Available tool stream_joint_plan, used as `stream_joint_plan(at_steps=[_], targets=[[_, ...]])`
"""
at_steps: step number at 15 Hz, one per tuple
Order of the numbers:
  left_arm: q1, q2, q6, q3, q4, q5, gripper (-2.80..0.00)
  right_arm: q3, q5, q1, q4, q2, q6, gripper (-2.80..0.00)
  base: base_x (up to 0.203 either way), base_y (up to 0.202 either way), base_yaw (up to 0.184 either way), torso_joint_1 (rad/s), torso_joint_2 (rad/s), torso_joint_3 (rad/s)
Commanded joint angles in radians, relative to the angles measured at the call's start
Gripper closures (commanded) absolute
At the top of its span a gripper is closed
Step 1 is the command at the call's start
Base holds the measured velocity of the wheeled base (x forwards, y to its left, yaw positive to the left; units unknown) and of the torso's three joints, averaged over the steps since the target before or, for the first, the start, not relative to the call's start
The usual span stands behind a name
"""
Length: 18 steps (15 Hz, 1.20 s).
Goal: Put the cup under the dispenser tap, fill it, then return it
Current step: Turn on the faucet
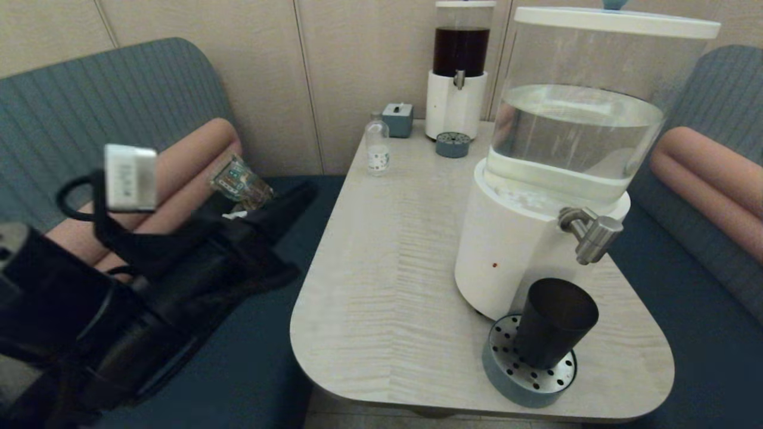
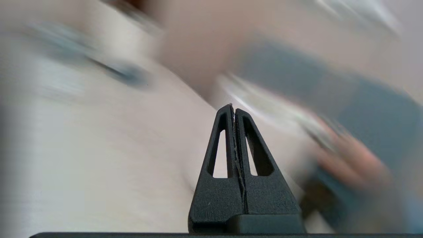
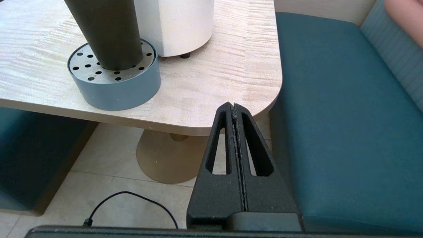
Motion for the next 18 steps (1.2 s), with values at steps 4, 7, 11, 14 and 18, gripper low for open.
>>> stream_joint_plan(at_steps=[4,7,11,14,18], targets=[[0.48,-0.269,-0.011,0.039,-0.008,0.07,0.0,0.0,0.0,0.0,0.0,-0.001,0.0,0.0,0.0,0.0,0.0,0.0,0.0,0.0],[0.604,-0.502,0.029,0.144,-0.002,0.08,0.0,0.002,0.0,0.0,0.0,-0.001,0.0,0.0,0.0,0.0,0.0,0.0,0.0,0.0],[0.636,-0.822,0.065,0.21,0.216,0.072,0.0,0.0,0.0,0.0,0.0,-0.001,0.0,0.0,0.0,0.0,0.0,0.0,0.0,0.0],[0.639,-1.092,0.055,0.182,0.616,0.0,0.0,0.0,0.0,0.0,0.0,-0.001,0.0,0.0,0.0,0.0,0.0,0.0,0.0,0.0],[0.595,-1.263,-0.21,0.047,0.984,-0.053,0.0,0.0,0.0,0.0,0.0,-0.001,0.0,0.0,0.0,0.0,0.0,0.0,0.0,0.0]])
